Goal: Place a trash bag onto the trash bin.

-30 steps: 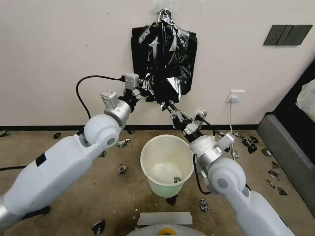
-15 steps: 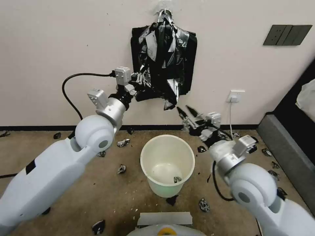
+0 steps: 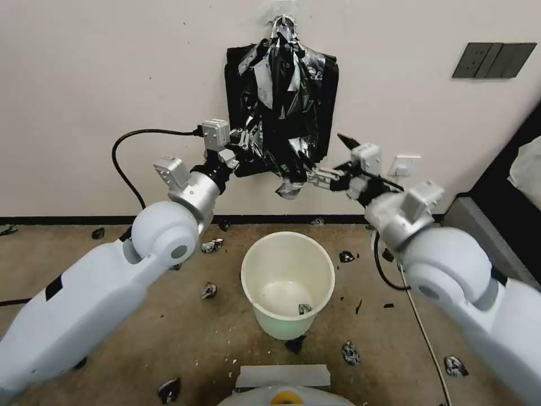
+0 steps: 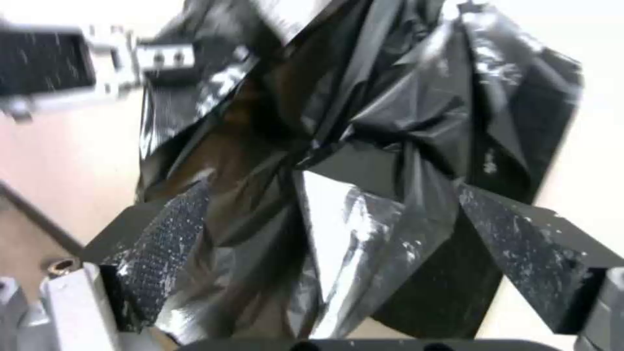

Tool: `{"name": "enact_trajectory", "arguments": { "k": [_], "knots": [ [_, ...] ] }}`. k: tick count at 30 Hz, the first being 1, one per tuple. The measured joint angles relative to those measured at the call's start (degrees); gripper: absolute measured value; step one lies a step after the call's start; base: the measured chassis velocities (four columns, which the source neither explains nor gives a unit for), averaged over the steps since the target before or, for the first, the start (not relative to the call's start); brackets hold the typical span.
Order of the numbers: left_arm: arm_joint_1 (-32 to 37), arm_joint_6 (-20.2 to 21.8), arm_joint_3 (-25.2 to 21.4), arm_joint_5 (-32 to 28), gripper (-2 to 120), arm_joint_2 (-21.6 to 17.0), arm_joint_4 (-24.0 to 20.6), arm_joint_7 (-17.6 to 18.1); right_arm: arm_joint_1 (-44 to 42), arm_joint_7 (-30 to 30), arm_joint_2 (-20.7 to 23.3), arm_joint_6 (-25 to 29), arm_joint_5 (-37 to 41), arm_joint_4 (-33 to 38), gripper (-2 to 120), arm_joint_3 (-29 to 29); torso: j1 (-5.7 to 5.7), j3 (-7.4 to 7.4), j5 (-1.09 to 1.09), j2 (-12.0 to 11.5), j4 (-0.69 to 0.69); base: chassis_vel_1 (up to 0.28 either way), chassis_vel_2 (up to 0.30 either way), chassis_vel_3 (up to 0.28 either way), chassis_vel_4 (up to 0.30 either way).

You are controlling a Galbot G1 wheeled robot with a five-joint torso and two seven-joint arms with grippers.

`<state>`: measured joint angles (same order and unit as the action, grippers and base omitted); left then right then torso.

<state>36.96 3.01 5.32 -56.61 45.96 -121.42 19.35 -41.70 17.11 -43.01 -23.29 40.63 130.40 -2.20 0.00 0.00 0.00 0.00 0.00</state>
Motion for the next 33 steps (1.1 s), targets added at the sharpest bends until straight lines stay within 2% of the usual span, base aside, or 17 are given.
{"name": "enact_trajectory", "arguments": {
  "k": [5, 8, 15, 20, 24, 30, 31, 33],
  "knots": [
    [0.00, 0.00, -0.04, 0.01, 0, 0.02, -0.03, -0.01, 7.54, 1.44, -0.51, -3.88, -3.28, -3.96, 100, -6.48, 0.00, 0.00, -0.01, 0.00, 0.01, 0.000, 0.000, 0.000, 0.000],
    [0.10, 0.00, -0.04, 0.03, 0, 0.02, -0.10, -0.01, 8.94, 2.17, -0.85, -4.72, -4.18, -5.00, 100, -7.57, 0.00, 0.00, -0.01, 0.00, 0.01, 0.000, 0.000, 0.000, 0.000],
    [0.66, -0.01, -0.19, 0.17, 0, 0.05, -0.81, -0.06, 14.50, 3.50, -1.07, -11.13, -10.34, -8.44, 100, -12.45, 0.00, 0.00, 0.00, 0.00, -0.01, 0.000, 0.000, 0.000, 0.000],
    [2.51, 0.01, -2.44, 0.19, 0, -0.56, -2.11, -0.11, 19.22, 5.16, -2.85, -13.88, -15.78, -10.41, 100, -16.11, 0.00, 0.00, -0.02, 0.00, 0.00, 0.000, 0.000, 0.000, 0.000],
    [4.08, 0.04, -4.17, 0.22, 0, -0.91, -2.93, -0.11, 22.27, 5.50, -4.56, -15.80, -20.09, -11.52, 100, -18.17, 0.00, 0.00, -0.02, 0.00, 0.01, 0.000, 0.000, 0.000, 0.000],
    [5.21, 0.05, -4.97, 0.27, 0, -1.33, -3.73, -0.12, 23.81, 5.69, -5.34, -18.09, -22.34, -11.45, 99, -19.12, 0.00, 0.00, -0.01, 0.00, 0.01, 0.000, 0.000, 0.000, 0.000],
    [5.36, 0.05, -5.07, 0.28, 0, -1.49, -3.92, -0.12, 23.87, 5.98, -5.36, -18.25, -22.41, -11.46, 92, -19.10, 0.00, 0.00, -0.01, 0.00, 0.01, 0.000, 0.000, 0.000, 0.000],
    [5.43, 0.05, -5.11, 0.29, 0, -1.60, -3.98, -0.12, 23.88, 6.22, -5.36, -18.28, -22.43, -11.51, 90, -19.03, 0.00, 0.00, -0.01, 0.00, 0.01, 0.000, 0.000, 0.000, 0.000]
  ]
}}
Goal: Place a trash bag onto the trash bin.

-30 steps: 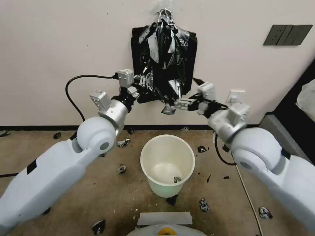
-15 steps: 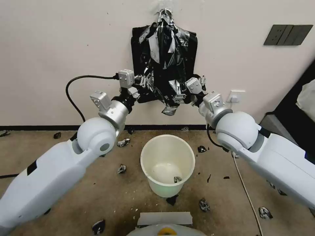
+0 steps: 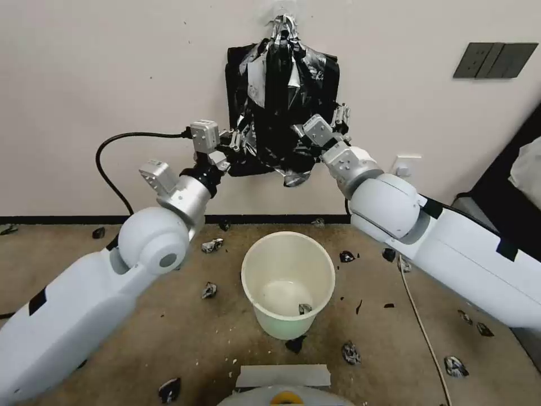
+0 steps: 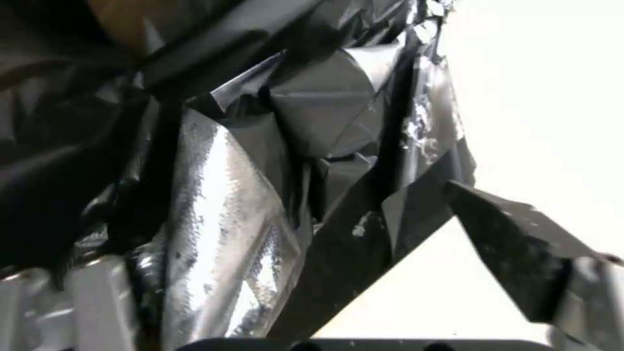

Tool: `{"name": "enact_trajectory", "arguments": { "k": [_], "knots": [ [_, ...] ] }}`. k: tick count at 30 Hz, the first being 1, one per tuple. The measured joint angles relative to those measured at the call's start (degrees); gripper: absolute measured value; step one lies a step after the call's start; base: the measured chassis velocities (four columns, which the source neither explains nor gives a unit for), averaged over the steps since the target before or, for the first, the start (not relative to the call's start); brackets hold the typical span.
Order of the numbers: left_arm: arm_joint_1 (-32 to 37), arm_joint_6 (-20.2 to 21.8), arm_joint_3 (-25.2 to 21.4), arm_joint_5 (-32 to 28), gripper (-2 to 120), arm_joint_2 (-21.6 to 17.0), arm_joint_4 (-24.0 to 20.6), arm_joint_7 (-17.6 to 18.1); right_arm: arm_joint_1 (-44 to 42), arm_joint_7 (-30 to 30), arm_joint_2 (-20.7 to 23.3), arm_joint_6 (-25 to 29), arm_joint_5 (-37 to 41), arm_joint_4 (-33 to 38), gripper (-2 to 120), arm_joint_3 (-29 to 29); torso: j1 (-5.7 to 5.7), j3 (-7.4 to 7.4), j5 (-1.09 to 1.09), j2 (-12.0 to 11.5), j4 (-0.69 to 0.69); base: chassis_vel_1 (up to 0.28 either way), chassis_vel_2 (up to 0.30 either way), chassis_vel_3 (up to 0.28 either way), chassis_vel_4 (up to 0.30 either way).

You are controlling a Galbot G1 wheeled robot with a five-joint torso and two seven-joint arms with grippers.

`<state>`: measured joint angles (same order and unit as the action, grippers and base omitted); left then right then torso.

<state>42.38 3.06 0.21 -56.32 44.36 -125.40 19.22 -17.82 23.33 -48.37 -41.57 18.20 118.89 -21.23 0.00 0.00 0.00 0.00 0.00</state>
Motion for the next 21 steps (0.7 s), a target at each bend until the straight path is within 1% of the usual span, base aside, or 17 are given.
{"name": "enact_trajectory", "arguments": {
  "k": [2, 3, 5, 7, 9, 11, 12, 14, 15, 16, 18, 19, 21],
  "knots": [
    [0.07, 0.01, -0.01, 0.01, 0, -0.09, -0.04, -0.01, 0.00, 0.42, 0.16, -0.01, 0.00, 0.01, 80, 0.63, 0.00, 0.00, 0.00, 0.00, 0.00, 0.000, 0.000, 0.000, 0.000],
    [0.07, 0.01, -0.01, 0.01, 0, -0.09, -0.04, -0.01, 0.00, 0.42, 0.16, -0.01, 0.00, 0.01, 80, 0.63, 0.00, 0.00, 0.00, 0.00, 0.00, 0.000, 0.000, 0.000, 0.000],
    [0.06, 0.02, 0.00, 0.02, 0, 0.02, 0.06, -0.01, -0.06, 0.24, 0.68, -0.01, 0.29, 0.59, 70, 0.80, 0.00, 0.00, 0.00, 0.00, 0.00, 0.000, 0.000, 0.000, 0.000],
    [0.03, 0.04, 0.08, 0.04, 0, 0.17, 0.18, -0.01, -0.07, -0.05, 1.07, -0.01, 0.35, 0.97, 70, 0.76, 0.00, 0.00, 0.00, 0.00, -0.01, 0.000, 0.000, 0.000, 0.000],
    [0.02, 0.09, 0.32, 0.07, 0, 0.35, 0.24, 0.01, -0.09, -0.33, 1.23, 0.01, 0.44, 1.35, 77, 0.56, 0.00, 0.00, 0.00, 0.00, -0.01, 0.000, 0.000, 0.000, 0.000],
    [0.02, 0.10, 0.38, 0.08, 0, 0.35, 0.25, 0.01, -0.09, -0.36, 1.23, 0.02, 0.46, 1.34, 75, 0.50, 0.00, 0.00, 0.00, 0.00, -0.01, 0.000, 0.000, 0.000, 0.000],
    [0.04, 0.13, 0.45, 0.09, 0, 0.31, 0.25, 0.02, -0.09, -0.41, 1.20, 0.04, 0.50, 1.30, 67, 0.38, 0.00, 0.00, 0.00, 0.00, 0.00, 0.000, 0.000, 0.000, 0.000],
    [0.04, 0.13, 0.48, 0.10, 0, 0.28, 0.25, 0.02, -0.08, -0.46, 1.18, 0.06, 0.48, 1.22, 66, 0.34, 0.00, 0.00, 0.00, 0.00, 0.00, 0.000, 0.000, 0.000, 0.000],
    [0.06, 0.15, 0.49, 0.10, 0, 0.23, 0.25, 0.03, -0.04, -0.55, 1.18, 0.08, 0.39, 1.17, 59, 0.23, 0.00, 0.00, 0.00, 0.00, 0.00, 0.000, 0.000, 0.000, 0.000],
    [0.06, 0.15, 0.49, 0.10, 0, 0.23, 0.25, 0.03, -0.04, -0.55, 1.18, 0.08, 0.39, 1.17, 59, 0.23, 0.00, 0.00, 0.00, 0.00, 0.00, 0.000, 0.000, 0.000, 0.000],
    [0.06, 0.20, 0.60, 0.10, 0, 0.11, 0.25, 0.07, 0.03, -0.77, 1.27, 0.14, -0.46, 1.63, 45, 0.12, 0.00, 0.00, 0.00, 0.00, 0.00, 0.000, 0.000, 0.000, 0.000],
    [0.06, 0.20, 0.60, 0.10, 0, 0.11, 0.25, 0.07, 0.03, -0.77, 1.27, 0.14, -0.46, 1.63, 45, 0.12, 0.00, 0.00, 0.00, 0.00, 0.00, 0.000, 0.000, 0.000, 0.000],
    [0.06, 0.23, 0.68, 0.11, 0, 0.10, 0.36, 0.09, 0.03, -1.36, 1.64, 0.24, -1.82, 2.23, 37, 0.10, 0.00, 0.00, 0.00, 0.00, 0.00, 0.000, 0.000, 0.000, 0.000]
  ]
}}
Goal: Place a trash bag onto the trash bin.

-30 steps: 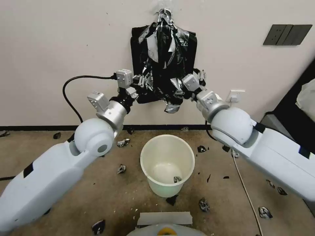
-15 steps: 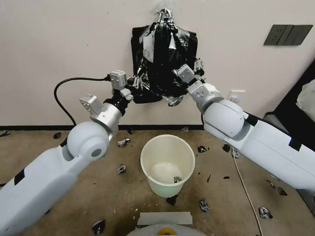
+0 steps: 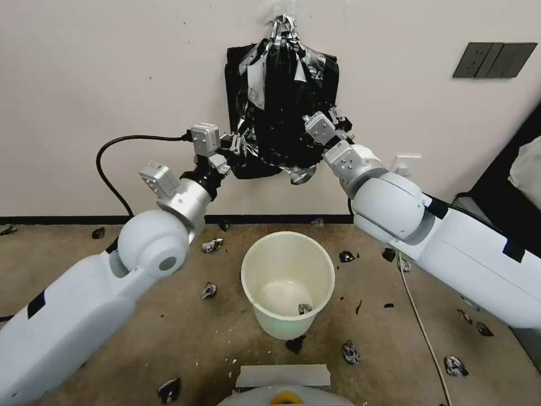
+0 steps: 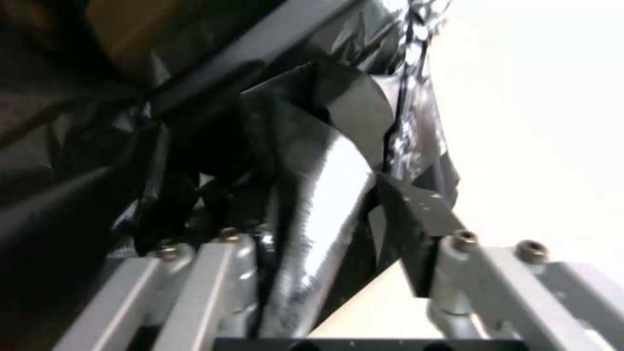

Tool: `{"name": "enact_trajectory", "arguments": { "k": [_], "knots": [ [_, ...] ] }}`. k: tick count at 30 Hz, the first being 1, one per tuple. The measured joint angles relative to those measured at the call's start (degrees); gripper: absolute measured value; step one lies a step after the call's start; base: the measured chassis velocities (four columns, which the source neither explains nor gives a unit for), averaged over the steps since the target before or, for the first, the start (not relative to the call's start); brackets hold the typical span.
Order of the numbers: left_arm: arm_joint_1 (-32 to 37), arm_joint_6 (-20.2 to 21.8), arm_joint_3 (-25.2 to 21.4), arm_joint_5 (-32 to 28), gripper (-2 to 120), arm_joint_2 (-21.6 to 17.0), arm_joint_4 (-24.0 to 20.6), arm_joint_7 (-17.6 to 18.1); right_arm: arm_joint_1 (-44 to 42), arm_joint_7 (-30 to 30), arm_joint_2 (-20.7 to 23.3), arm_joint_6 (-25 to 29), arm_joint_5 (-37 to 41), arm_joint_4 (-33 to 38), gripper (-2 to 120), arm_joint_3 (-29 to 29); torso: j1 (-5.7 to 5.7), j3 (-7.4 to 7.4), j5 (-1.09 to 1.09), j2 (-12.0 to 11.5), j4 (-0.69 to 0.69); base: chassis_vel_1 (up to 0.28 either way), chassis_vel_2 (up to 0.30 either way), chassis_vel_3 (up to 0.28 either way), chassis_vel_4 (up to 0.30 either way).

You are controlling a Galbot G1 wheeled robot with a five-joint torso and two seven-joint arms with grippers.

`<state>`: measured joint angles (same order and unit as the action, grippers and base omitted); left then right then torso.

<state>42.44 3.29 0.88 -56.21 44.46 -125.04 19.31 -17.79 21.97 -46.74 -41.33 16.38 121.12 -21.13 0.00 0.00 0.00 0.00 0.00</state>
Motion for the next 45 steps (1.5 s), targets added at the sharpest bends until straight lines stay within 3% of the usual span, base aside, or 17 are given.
{"name": "enact_trajectory", "arguments": {
  "k": [9, 11, 15, 20, 26, 36, 39, 45],
  "knots": [
    [0.85, 0.06, 0.11, 0.07, 0, 0.18, 0.24, 0.16, -2.64, -0.63, 1.25, 3.21, -1.40, 1.41, 3, 1.18, 0.00, 0.00, 0.00, 0.00, 0.00, 0.000, 0.000, 0.000, 0.000],
    [0.93, 0.06, 0.06, 0.07, 0, 0.12, 0.18, 0.17, -3.08, -0.64, 1.39, 3.58, -1.40, 1.51, 0, 1.45, 0.00, 0.00, 0.00, 0.00, 0.00, 0.000, 0.000, 0.000, 0.000],
    [1.45, 0.07, -0.39, 0.08, 0, -0.16, -0.04, 0.21, -5.40, -0.59, 1.58, 6.33, -1.07, 1.53, 0, 3.65, 0.00, 0.00, 0.00, 0.00, 0.00, 0.000, 0.000, 0.000, 0.000],
    [5.03, 0.06, -2.98, 0.18, 0, -0.95, -1.58, 0.22, -12.75, 0.43, 1.45, 13.26, 6.50, 2.55, 0, 8.88, 0.00, 0.00, -0.01, 0.00, 0.00, 0.000, 0.000, 0.000, 0.000],
    [9.74, 0.03, -6.36, 0.47, 0, -2.46, -3.41, -0.06, -20.15, -1.60, 2.42, 19.34, 5.38, 4.98, 0, 11.22, 0.00, 0.00, 0.01, 0.00, -0.01, 0.000, 0.000, 0.000, 0.000],
    [13.35, -0.07, -8.98, 1.35, 0, -2.81, -4.89, -0.21, -24.00, -2.32, 2.83, 21.31, 5.15, 6.22, 0, 12.11, 0.00, 0.00, 0.00, 0.00, -0.01, 0.000, 0.000, 0.000, 0.000],
    [19.03, -0.16, -12.55, 3.07, 0, -2.67, -7.15, -0.93, -28.31, -2.55, 2.83, 21.96, 6.31, 8.34, 0, 13.98, 0.00, -0.01, 0.00, 0.00, 0.00, 0.000, 0.000, 0.000, 0.000],
    [23.99, -0.35, -15.64, 5.04, 0, -2.01, -9.65, -1.49, -35.10, -2.60, 2.67, 22.05, 8.21, 12.07, 0, 18.37, 0.00, 0.00, 0.00, 0.00, 0.00, 0.000, 0.000, 0.000, 0.000]
  ]
}}
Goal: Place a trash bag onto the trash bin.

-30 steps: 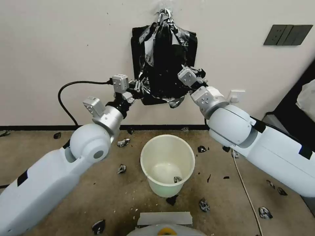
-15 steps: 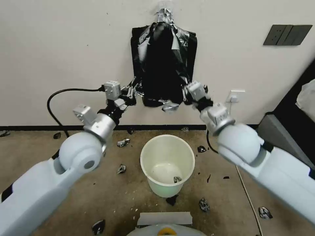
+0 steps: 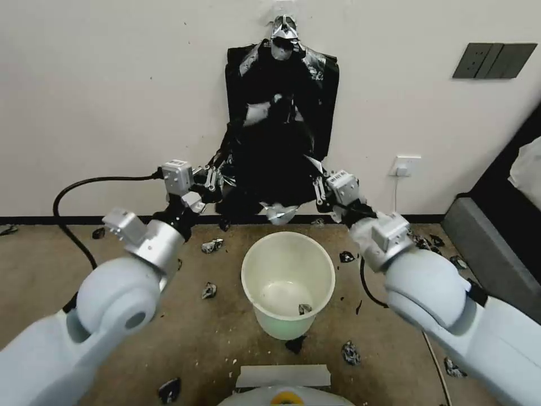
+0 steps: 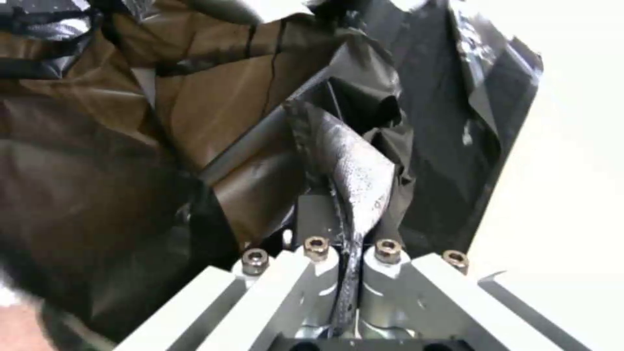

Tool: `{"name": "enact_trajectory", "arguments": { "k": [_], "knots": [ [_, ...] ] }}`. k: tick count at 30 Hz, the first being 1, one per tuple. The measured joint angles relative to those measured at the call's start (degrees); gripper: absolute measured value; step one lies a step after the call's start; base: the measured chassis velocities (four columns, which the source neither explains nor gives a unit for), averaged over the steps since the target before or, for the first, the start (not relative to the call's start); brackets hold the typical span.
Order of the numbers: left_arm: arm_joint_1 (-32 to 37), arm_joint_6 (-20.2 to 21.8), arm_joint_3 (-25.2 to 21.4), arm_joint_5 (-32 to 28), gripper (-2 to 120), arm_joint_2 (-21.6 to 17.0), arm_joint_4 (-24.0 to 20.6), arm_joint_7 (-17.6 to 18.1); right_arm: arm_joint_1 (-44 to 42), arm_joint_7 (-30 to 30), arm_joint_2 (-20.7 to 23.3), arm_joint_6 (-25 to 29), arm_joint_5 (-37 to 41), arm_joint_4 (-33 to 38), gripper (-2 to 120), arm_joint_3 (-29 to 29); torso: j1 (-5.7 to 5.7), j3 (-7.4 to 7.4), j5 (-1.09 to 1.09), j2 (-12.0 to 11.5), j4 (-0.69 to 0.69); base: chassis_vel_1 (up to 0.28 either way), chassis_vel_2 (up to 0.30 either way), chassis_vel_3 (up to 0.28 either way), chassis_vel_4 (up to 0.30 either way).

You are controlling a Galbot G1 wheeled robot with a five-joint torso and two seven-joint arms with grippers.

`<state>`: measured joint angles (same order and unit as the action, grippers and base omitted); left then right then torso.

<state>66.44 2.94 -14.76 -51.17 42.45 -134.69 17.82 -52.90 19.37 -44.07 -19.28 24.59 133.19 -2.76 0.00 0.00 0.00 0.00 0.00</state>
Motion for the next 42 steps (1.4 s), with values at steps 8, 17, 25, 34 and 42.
{"name": "enact_trajectory", "arguments": {
  "k": [8, 17, 25, 34, 42],
  "knots": [
    [1.12, 1.10, 2.77, -2.59, 0, 1.71, -2.82, 2.17, -15.99, 3.77, 2.57, -3.01, 10.72, 9.76, 0, 12.47, 0.00, 0.00, 0.01, 0.00, -0.01, 0.000, 0.000, 0.000, 0.000],
    [0.64, 2.24, 10.16, -2.74, 0, 7.94, -0.03, 4.80, -29.88, 5.06, 4.64, -4.63, 16.82, 10.37, 0, 24.80, 0.00, 0.00, 0.01, 0.00, -0.01, 0.000, 0.000, 0.000, 0.000],
    [0.61, 3.72, 16.11, -2.10, 0, 12.44, 3.28, 6.84, -37.03, 6.15, 2.72, -5.07, 16.42, 10.25, 0, 27.71, 0.00, 0.00, 0.01, 0.00, -0.01, 0.000, 0.000, 0.000, 0.000],
    [4.92, 5.05, 15.07, -2.43, 0, 12.06, 3.02, 8.69, -40.47, 7.69, -0.35, -6.32, 16.03, 10.14, 0, 22.48, 0.00, 0.00, 0.01, 0.00, -0.01, 0.000, 0.000, 0.000, 0.000],
    [11.00, 5.65, 14.32, 0.13, 0, 14.07, 4.62, 8.99, -42.18, 9.60, -2.86, -7.76, 16.00, 10.06, 0, 18.66, 0.00, 0.00, 0.00, 0.00, -0.01, 0.000, 0.000, 0.000, 0.000]
  ]
}}
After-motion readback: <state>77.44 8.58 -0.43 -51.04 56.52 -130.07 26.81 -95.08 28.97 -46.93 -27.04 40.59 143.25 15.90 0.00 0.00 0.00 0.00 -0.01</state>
